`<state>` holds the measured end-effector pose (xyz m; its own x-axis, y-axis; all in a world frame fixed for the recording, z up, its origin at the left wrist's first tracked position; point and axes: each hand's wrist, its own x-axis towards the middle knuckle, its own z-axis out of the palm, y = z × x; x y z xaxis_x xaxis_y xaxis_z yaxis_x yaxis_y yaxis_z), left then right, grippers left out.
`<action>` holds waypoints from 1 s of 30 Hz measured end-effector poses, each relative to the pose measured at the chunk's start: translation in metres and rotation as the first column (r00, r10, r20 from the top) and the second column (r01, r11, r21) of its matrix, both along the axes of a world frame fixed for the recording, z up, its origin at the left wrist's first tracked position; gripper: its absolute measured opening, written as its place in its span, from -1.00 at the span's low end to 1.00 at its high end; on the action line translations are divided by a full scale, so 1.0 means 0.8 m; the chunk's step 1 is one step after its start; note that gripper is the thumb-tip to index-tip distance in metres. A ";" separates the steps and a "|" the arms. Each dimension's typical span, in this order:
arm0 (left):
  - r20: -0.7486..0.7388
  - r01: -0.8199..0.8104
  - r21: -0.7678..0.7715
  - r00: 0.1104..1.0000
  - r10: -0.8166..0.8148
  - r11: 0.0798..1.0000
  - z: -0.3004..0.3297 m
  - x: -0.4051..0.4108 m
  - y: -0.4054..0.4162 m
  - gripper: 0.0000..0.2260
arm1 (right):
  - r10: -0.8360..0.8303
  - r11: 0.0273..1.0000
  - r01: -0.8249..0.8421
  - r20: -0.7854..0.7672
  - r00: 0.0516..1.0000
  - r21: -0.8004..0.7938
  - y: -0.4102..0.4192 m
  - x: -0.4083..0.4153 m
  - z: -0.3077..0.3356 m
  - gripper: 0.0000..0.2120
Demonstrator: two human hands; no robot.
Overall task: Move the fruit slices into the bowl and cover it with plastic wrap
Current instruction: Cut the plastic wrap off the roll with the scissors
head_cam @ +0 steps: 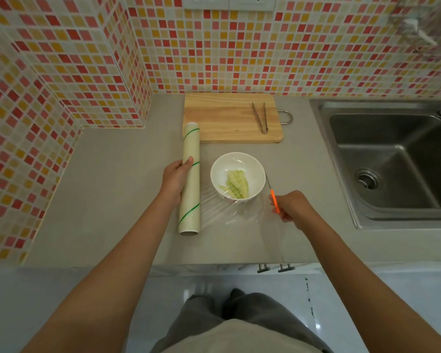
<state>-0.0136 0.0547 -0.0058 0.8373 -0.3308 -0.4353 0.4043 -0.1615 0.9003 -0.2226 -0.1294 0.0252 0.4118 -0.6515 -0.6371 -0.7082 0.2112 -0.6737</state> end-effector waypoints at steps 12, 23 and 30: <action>0.007 -0.014 -0.006 1.000 0.014 1.000 0.004 -0.007 0.000 -0.80 | 0.301 0.874 -0.304 0.068 0.951 0.380 0.154 -0.060 0.044 -0.53; 0.030 -0.001 0.003 1.000 0.001 1.000 0.017 -0.006 -0.003 -0.75 | 0.424 0.823 -0.375 -0.022 0.905 0.427 0.183 -0.053 0.025 -0.42; 0.033 0.006 0.017 0.999 -0.006 1.000 0.021 -0.006 -0.002 -0.73 | 0.366 0.821 -0.393 0.147 0.919 0.413 0.189 -0.018 0.015 -0.39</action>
